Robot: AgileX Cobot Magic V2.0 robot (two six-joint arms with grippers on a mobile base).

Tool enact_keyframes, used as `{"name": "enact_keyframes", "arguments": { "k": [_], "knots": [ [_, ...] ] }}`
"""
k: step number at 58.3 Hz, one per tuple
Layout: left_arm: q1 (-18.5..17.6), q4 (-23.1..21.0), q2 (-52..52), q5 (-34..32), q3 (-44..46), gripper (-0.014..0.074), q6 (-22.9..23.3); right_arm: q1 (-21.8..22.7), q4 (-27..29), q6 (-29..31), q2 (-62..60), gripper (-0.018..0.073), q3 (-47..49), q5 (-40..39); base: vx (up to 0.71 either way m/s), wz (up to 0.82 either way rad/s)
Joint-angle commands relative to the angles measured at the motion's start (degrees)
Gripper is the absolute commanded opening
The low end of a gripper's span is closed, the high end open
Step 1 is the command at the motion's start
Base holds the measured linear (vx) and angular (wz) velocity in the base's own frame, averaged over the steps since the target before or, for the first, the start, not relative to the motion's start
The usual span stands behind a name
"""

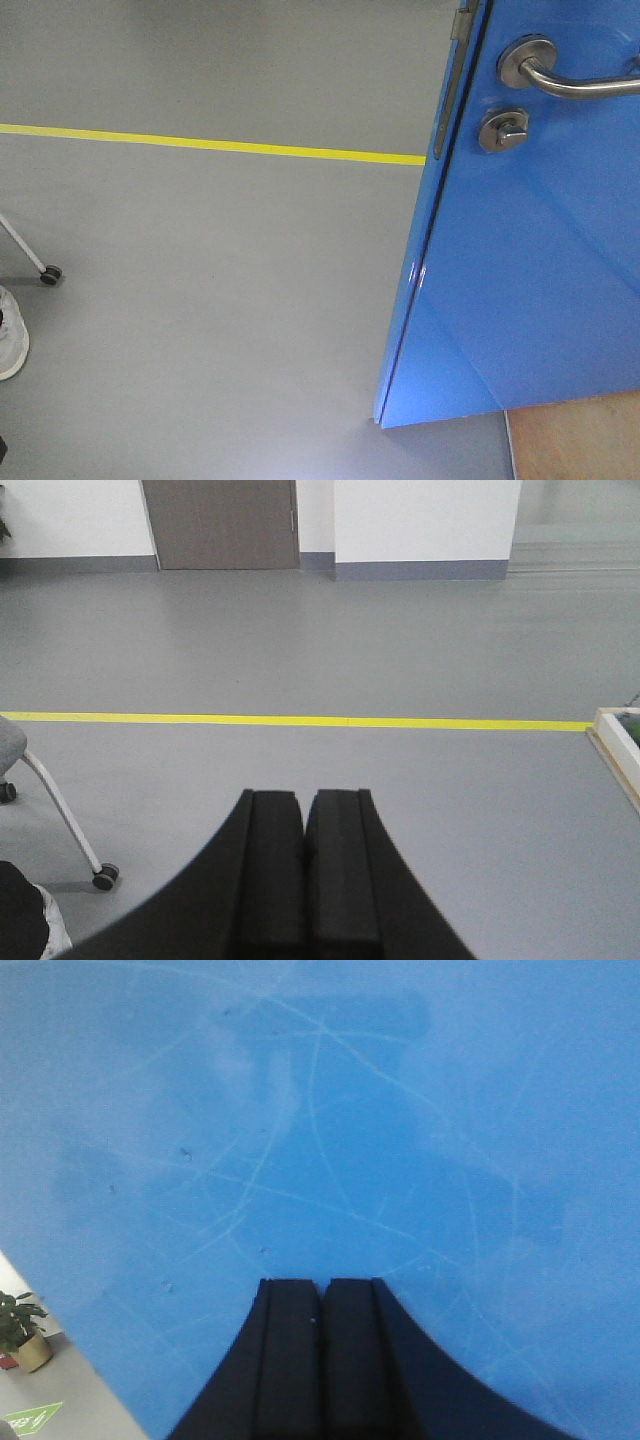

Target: Move to blue door and open it

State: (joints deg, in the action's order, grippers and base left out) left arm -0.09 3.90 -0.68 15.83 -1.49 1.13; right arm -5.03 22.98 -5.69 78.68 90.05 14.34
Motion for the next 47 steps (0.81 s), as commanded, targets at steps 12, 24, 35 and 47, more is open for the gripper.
{"name": "enact_keyframes", "arguments": {
  "k": [12, 24, 35, 47],
  "knots": [
    [-0.37, -0.12, -0.67, -4.83, 1.49, 0.0073, 0.39, 0.0, 0.15, 0.46, -0.88, 0.0012, 1.67, -4.42, 0.25, 0.1],
    [-0.37, -0.12, -0.67, -4.83, 1.49, 0.0073, 0.39, 0.0, 0.15, 0.46, -0.88, 0.0012, 1.67, -4.42, 0.26, 0.07],
    [-0.37, -0.12, -0.67, -4.83, 1.49, 0.0073, 0.39, 0.0, 0.15, 0.46, -0.79, 0.0012, 1.67, -4.42, 0.27, 0.01],
    [-0.37, -0.12, -0.67, -4.83, 1.49, 0.0073, 0.39, 0.0, 0.15, 0.46, -0.79, 0.0012, 1.67, -4.42, 0.26, -0.05]
  ]
}}
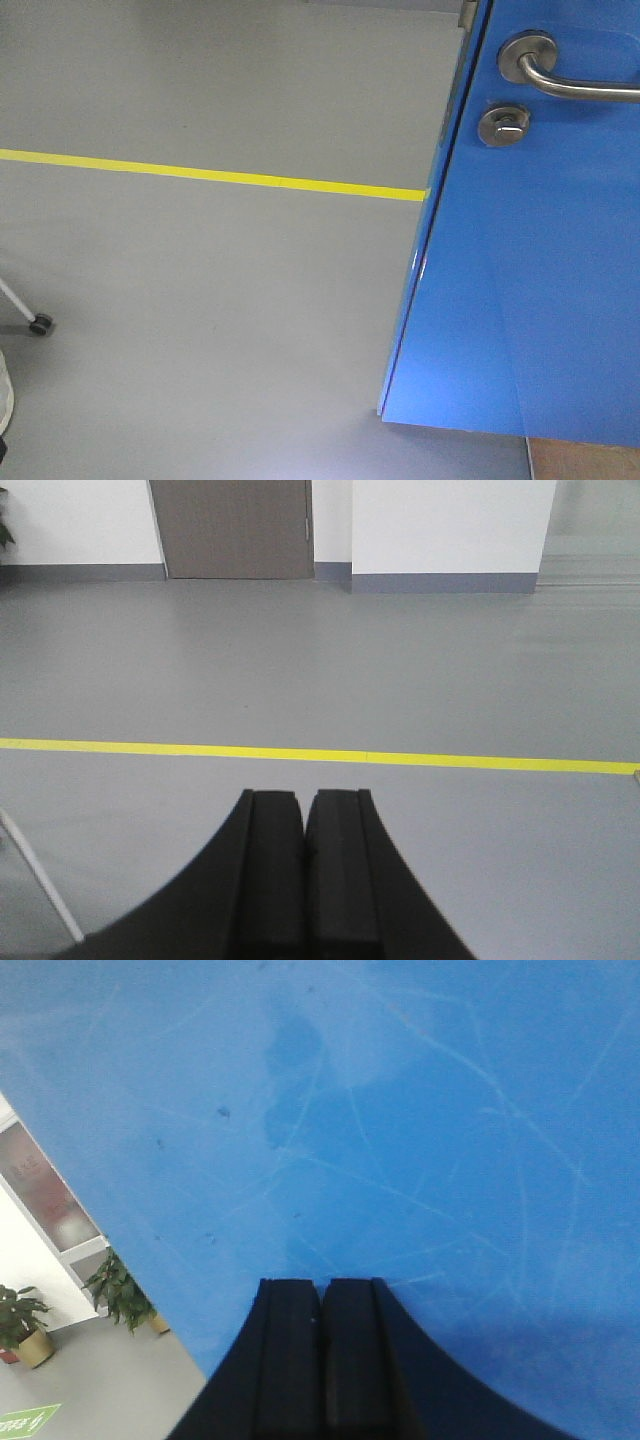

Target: Move to blue door and open it

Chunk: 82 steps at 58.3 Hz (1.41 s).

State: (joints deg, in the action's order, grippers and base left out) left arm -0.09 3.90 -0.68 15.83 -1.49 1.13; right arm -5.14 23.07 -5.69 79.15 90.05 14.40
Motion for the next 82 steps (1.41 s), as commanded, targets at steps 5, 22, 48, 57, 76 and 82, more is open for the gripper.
{"name": "enact_keyframes", "arguments": {
  "k": [5, 22, 48, 57, 76, 82],
  "knots": [
    [-0.37, -0.12, -0.67, -4.83, 1.49, 0.0073, 0.39, 0.12, 0.07, 0.46, -1.26, 0.0012, 1.67, -4.47, 0.23, -0.08],
    [-0.37, -0.12, -0.67, -4.83, 1.49, 0.0073, 0.39, 0.12, 0.07, 0.46, -1.22, 0.0012, 1.67, -4.47, 0.15, -0.1],
    [-0.37, -0.12, -0.67, -4.83, 1.49, 0.0073, 0.39, 0.12, 0.07, 0.46, -0.88, 0.0012, 1.56, -4.47, -0.06, -0.03],
    [-0.37, -0.12, -0.67, -4.83, 1.49, 0.0073, 0.39, 0.12, 0.07, 0.46, -0.88, 0.0012, 1.56, -4.46, -0.12, -0.14],
    [-0.37, -0.12, -0.67, -4.83, 1.49, 0.0073, 0.39, 0.12, 0.07, 0.46, -0.88, 0.0012, 1.56, -4.46, -0.11, -0.27],
    [-0.37, -0.12, -0.67, -4.83, 1.49, 0.0073, 0.39, 0.12, 0.07, 0.46, -0.88, 0.0012, 1.56, -4.46, -0.09, -0.19]
  ]
}}
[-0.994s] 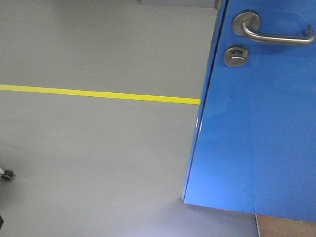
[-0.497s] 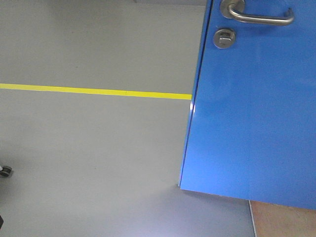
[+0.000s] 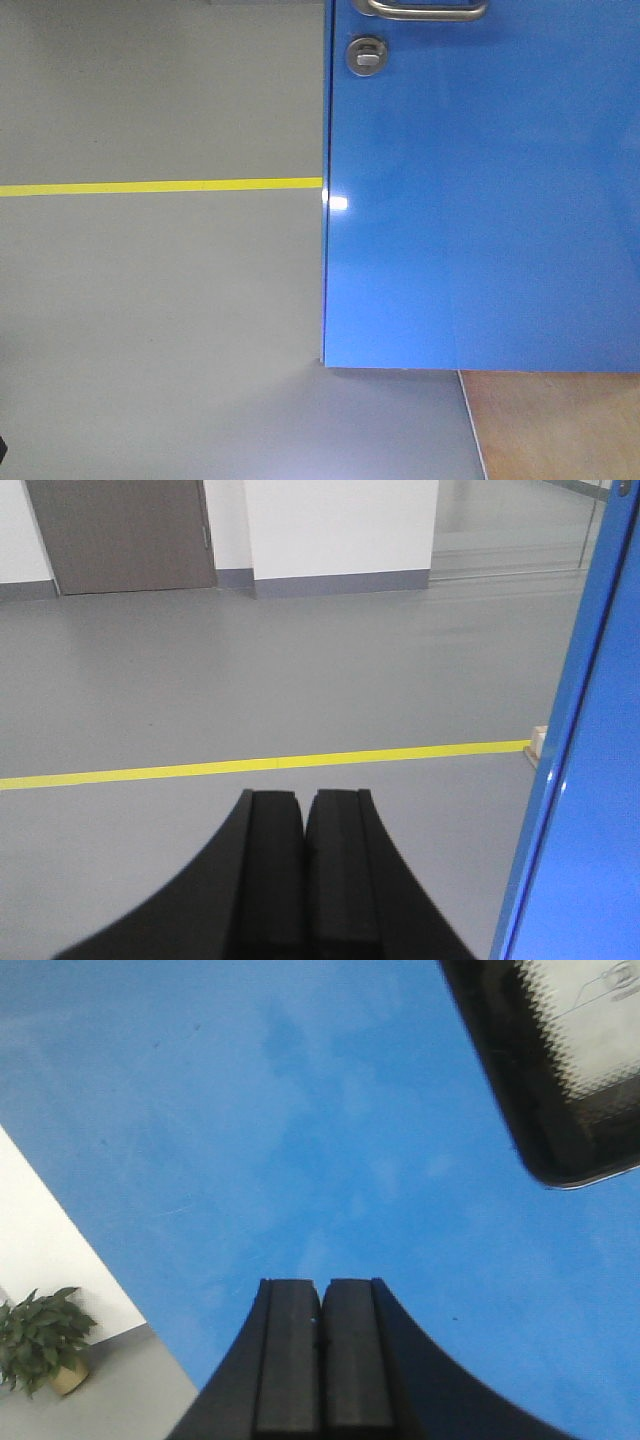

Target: Move to blue door and open it

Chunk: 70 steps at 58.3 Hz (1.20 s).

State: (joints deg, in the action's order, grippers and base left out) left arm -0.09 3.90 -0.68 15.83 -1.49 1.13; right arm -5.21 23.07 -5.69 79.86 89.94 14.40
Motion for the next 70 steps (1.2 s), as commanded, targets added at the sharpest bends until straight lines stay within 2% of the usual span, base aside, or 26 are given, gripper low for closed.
{"name": "enact_keyframes", "arguments": {
  "k": [1, 51, 54, 61, 70],
  "knots": [
    [-0.37, -0.12, -0.67, -4.83, 1.49, 0.0073, 0.39, 0.18, 0.07, 0.46, -1.59, 0.0012, 1.66, -4.46, -0.08, -0.17],
    [-0.37, -0.12, -0.67, -4.83, 1.49, 0.0073, 0.39, 0.18, -0.69, 0.46, -1.59, 0.0012, 1.66, -4.4, -0.02, -0.05],
    [-0.37, -0.12, -0.67, -4.83, 1.49, 0.0073, 0.39, 0.18, -3.29, 0.46, -1.81, 0.0012, 1.66, -4.46, 0.0, 0.0],
    [-0.37, -0.12, -0.67, -4.83, 1.49, 0.0073, 0.39, -0.13, -16.91, -0.84, -5.06, 0.0012, -0.04, -3.93, 0.0, 0.0],
    [-0.37, -0.12, -0.67, -4.83, 1.49, 0.0073, 0.39, -3.52, -28.73, -1.96, -15.52, 0.0012, -12.73, -4.31, 0.0, 0.0]
  ]
}}
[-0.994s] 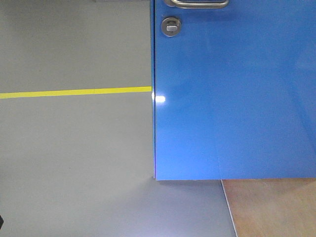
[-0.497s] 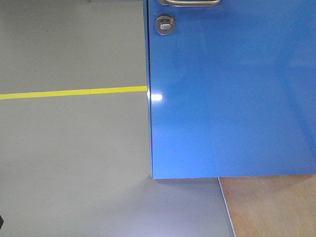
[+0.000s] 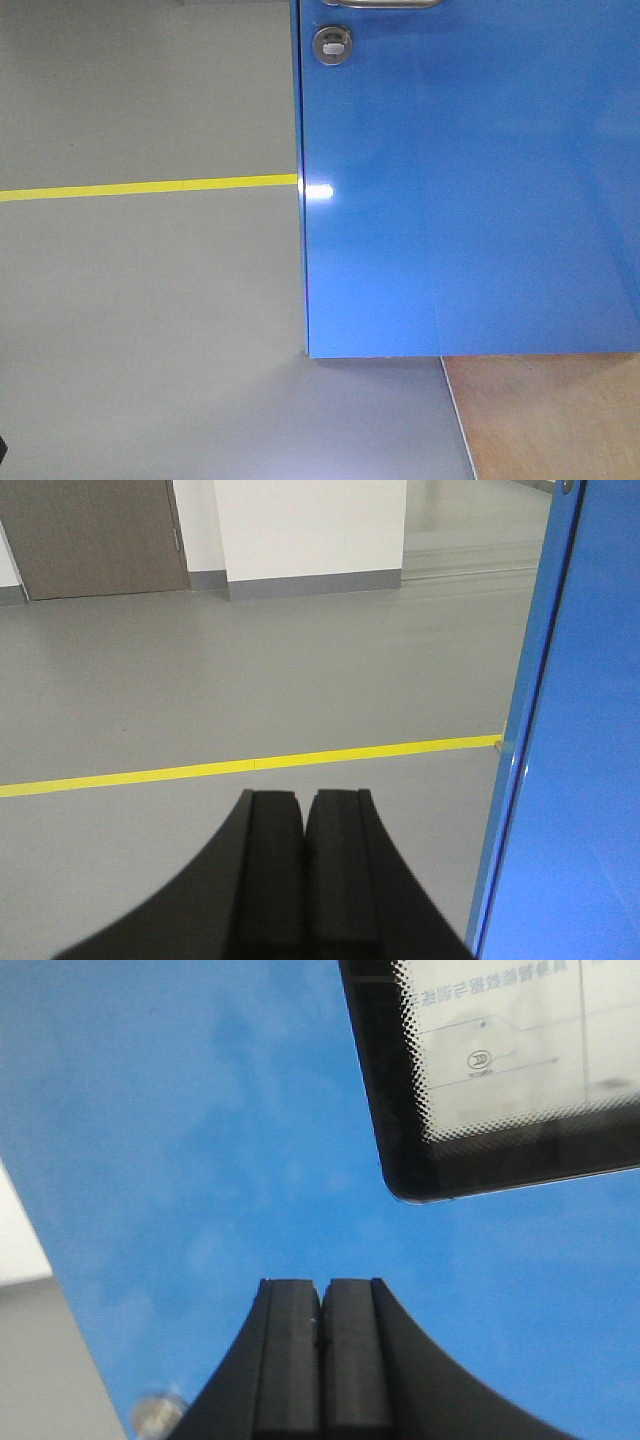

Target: Move to blue door and open it

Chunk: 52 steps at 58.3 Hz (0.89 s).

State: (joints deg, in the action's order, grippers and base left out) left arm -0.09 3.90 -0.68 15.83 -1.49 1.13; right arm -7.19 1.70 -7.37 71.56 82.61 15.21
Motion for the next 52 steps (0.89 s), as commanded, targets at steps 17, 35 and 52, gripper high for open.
{"name": "enact_keyframes", "arguments": {
  "k": [17, 35, 52],
  "knots": [
    [-0.37, -0.12, -0.67, -4.83, 1.49, 0.0073, 0.39, -1.84, -9.32, -0.65, -38.28, 0.0012, -49.99, -12.03, 0.0, 0.0],
    [-0.37, -0.12, -0.67, -4.83, 1.49, 0.0073, 0.39, -1.84, -3.93, -0.72, -70.13, 0.0012, -79.55, -11.71, 0.0, 0.0],
    [-0.37, -0.12, -0.67, -4.91, 1.49, 0.0073, 0.39, -1.84, -1.7, -0.67, -72.57, 0.0012, -84.44, -11.3, 0.0, 0.0]
  ]
}}
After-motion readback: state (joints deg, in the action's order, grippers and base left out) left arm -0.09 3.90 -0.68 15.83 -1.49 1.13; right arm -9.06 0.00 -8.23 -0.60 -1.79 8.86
